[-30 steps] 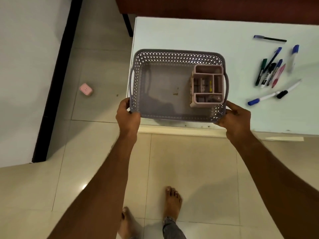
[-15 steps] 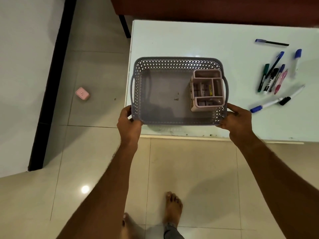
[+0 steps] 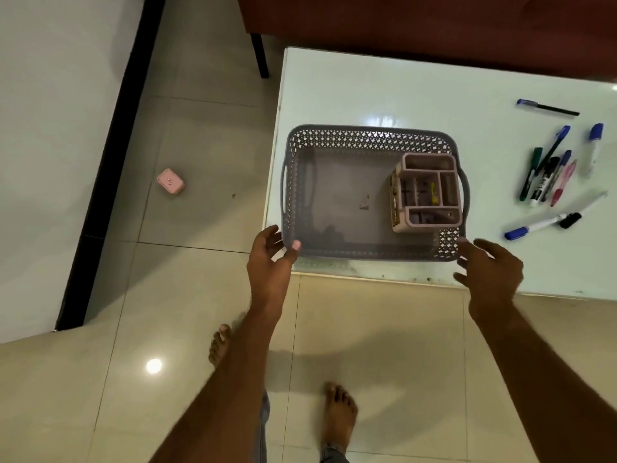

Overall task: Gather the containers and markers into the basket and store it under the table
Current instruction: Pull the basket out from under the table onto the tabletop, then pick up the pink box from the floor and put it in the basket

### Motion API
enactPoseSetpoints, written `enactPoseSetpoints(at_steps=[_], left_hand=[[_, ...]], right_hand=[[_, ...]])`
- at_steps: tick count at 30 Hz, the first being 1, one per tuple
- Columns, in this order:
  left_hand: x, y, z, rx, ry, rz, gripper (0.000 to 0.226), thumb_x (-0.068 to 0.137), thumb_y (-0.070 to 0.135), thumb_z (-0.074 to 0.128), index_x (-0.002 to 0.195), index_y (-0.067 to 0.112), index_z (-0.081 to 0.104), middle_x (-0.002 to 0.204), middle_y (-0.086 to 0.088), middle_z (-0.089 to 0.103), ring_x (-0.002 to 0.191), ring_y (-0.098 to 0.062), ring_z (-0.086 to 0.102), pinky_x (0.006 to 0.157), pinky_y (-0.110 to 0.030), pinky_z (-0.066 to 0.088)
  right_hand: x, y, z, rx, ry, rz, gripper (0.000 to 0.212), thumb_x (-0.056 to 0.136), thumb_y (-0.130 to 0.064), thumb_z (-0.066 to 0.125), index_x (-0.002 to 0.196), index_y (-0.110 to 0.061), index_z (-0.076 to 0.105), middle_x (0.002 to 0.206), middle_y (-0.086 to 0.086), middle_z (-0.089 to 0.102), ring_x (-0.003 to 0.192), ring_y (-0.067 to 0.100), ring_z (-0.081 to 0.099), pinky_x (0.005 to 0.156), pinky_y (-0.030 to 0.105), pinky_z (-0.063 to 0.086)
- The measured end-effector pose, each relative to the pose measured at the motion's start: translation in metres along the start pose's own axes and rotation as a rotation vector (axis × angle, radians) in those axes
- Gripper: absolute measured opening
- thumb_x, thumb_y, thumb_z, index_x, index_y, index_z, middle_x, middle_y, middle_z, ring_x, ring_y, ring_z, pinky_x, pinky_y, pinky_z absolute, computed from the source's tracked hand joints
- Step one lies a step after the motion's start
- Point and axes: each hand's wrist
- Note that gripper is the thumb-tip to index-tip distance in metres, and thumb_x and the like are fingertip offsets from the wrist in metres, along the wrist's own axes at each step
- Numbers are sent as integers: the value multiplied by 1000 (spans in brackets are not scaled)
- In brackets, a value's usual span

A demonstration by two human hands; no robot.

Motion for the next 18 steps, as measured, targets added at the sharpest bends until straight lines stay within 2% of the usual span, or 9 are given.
enactPoseSetpoints(at_steps=[2,5,7,9,11,13,15,17,18], left_hand=[[4,-4,-12,-36,37,14,43,94,18,74,134,17,60,125,3,69,115,-12,66,100,-34,56],[15,-8,-38,-28,89,26,38,96,18,71,132,17,60,130,0,66,121,-15,63,92,-21,54],[29,-10,-66,-5,123,-1,44,95,15,71,137,13,57,138,-2,62,127,-19,59,94,-20,50],[45,-12,-98,42,147,-28,52,95,16,71,143,11,52,145,-4,56,132,-20,54,104,-29,47],[65,-15,-137,123,157,-71,62,95,20,71,151,11,44,152,-6,49,138,-22,49,113,-38,44],[81,-17,-175,186,134,-129,72,96,25,71,157,13,34,161,-7,39,147,-24,40,120,-44,39],[98,-15,-213,214,96,-185,80,96,28,70,161,15,25,167,-9,27,153,-28,30,122,-45,34],[117,-9,-247,307,69,-218,87,96,33,69,163,12,17,170,-12,19,156,-31,24,124,-46,30],[127,-5,-260,372,55,-227,90,96,35,69,163,10,14,170,-14,17,156,-33,22,125,-47,29]], right_hand=[[-19,11,4,91,140,47,36,93,-29,76,116,-1,72,95,18,76,86,35,76,80,48,64],[-57,37,17,25,225,111,25,97,-27,70,99,-2,72,79,14,73,65,30,69,68,43,63],[-91,59,38,-122,177,131,25,98,-26,70,87,-4,73,76,17,73,59,29,67,68,48,63],[-130,76,66,-282,59,134,28,97,-25,71,73,-12,71,70,17,74,57,31,68,71,57,65],[-168,88,104,-459,-83,106,29,97,-25,71,70,-13,72,68,13,75,64,36,73,75,59,64],[-203,89,146,-684,-264,28,21,96,-28,71,80,-15,76,80,10,79,82,37,75,85,50,61],[-237,81,194,-812,-426,-52,13,93,-29,74,100,-19,78,96,4,79,96,32,74,92,38,57],[-266,68,243,-823,-604,-99,42,92,-29,76,132,-17,68,121,6,74,113,25,70,104,37,53],[-278,59,265,-853,-694,-132,58,94,-30,73,148,-17,54,140,7,64,129,23,63,114,36,48]])
Point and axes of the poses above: each hand's wrist, its own x-axis towards the middle knuckle, its own z-axis out of the palm, y = z × x
